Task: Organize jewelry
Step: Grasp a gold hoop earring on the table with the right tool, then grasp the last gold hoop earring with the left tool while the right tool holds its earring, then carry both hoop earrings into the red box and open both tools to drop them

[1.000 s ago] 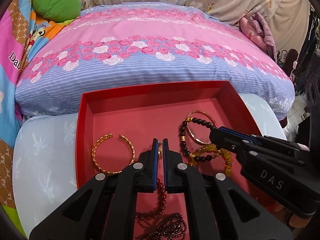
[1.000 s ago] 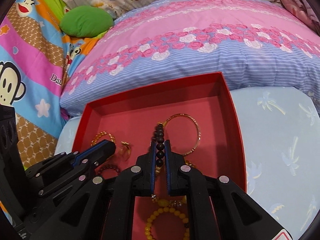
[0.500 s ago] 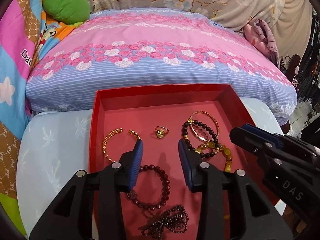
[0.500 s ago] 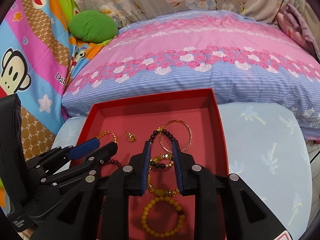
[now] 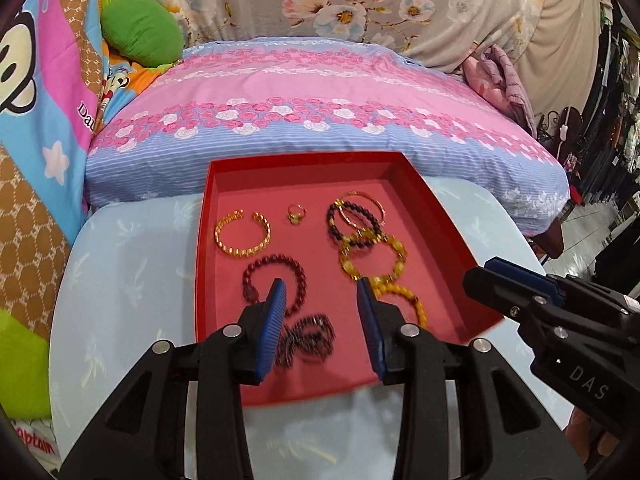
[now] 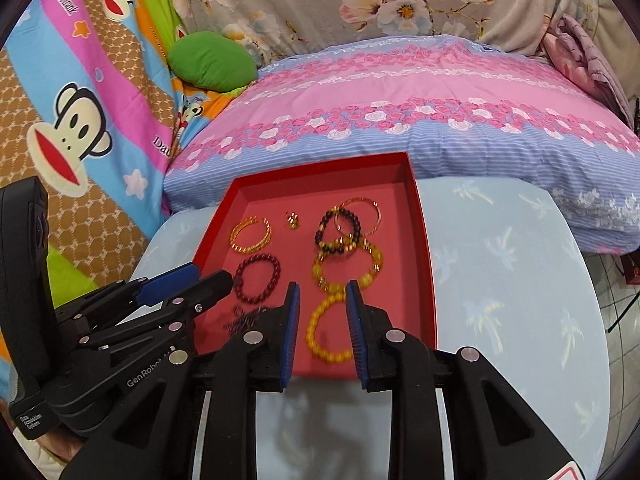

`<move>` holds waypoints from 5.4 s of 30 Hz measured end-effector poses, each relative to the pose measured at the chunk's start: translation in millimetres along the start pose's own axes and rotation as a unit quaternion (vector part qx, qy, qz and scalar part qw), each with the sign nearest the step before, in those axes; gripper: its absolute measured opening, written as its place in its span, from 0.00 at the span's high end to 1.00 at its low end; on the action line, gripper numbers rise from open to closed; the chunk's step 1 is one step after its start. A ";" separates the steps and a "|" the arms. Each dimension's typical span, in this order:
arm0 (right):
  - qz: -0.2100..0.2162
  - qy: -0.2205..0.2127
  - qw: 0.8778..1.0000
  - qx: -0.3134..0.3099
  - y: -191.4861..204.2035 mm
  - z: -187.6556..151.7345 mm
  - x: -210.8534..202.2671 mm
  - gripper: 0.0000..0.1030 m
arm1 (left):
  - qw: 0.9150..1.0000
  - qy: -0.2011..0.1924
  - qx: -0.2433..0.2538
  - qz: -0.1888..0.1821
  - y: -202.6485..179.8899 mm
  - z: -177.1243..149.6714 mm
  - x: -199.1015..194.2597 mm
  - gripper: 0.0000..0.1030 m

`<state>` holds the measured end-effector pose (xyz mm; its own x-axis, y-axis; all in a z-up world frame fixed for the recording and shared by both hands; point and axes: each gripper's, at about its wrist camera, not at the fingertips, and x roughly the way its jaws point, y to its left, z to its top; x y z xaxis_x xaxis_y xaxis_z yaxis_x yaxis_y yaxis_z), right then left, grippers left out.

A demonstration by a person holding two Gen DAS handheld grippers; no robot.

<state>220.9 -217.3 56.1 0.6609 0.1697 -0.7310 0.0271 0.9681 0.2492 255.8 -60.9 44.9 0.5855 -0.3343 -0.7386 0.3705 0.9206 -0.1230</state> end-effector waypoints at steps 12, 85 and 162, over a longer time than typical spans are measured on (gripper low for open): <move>-0.003 0.041 0.999 -0.002 1.2 -96.1 -45.9 0.76 | 1.000 0.010 -0.005 -0.008 -23.2 -76.5 -53.5 0.66; -0.041 0.050 0.997 0.034 -30.4 -183.9 -76.9 0.85 | 0.993 0.096 0.037 -0.053 -93.3 -194.0 -54.1 0.85; -0.036 0.016 0.999 -0.023 -2.0 43.9 113.8 0.84 | 0.999 0.034 -0.013 0.028 19.5 39.8 102.5 0.84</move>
<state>329.0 -208.1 0.4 0.6348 0.1042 -0.7656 0.0381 0.9854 0.1657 351.7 -85.2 -6.8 0.5548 -0.2677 -0.7877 0.3188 0.9430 -0.0959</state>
